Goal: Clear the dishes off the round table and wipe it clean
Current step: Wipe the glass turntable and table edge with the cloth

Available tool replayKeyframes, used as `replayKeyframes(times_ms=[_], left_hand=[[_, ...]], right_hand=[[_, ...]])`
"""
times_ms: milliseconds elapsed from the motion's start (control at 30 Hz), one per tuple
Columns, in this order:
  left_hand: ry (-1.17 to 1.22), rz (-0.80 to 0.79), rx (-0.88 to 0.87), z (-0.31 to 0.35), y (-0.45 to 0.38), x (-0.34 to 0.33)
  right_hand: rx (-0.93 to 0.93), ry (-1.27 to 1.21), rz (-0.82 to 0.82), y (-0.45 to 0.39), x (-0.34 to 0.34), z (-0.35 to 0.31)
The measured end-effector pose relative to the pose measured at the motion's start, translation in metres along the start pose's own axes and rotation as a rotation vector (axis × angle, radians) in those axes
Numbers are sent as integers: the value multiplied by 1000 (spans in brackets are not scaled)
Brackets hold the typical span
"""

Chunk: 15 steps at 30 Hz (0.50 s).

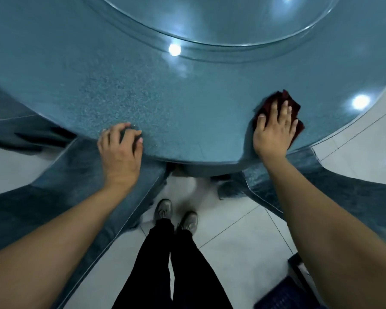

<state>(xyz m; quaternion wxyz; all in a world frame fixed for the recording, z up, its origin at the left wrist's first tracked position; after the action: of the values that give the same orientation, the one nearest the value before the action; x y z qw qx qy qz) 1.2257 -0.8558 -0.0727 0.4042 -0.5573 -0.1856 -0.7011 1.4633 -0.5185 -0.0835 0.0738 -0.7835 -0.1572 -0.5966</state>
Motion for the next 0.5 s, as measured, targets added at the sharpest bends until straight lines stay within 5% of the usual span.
replayKeyframes(times_ms=[133, 300, 400, 500], left_hand=[[52, -22, 22, -3, -10, 3], [-27, 31, -60, -9, -36, 13], [-109, 20, -39, -26, -61, 6], [-162, -35, -37, -33, -67, -12]], right_hand=[[234, -26, 49, 67, -24, -91], [687, -105, -142, 185, -61, -199], [706, -110, -102, 170, -56, -162], [437, -68, 49, 117, -32, -68]])
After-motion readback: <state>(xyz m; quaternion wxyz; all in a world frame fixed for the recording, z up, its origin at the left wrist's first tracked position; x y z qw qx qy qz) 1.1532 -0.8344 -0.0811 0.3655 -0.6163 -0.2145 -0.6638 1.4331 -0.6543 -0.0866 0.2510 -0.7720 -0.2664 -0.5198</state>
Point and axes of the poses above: each hand's wrist, its own y-axis away from the middle knuckle, its own x-axis out of the back of the hand, z = x × y, the point moved 7 cm from there along -y, towards the middle knuckle, and after that the axes turned 5 degrees about -y, right-handed, at the moved point
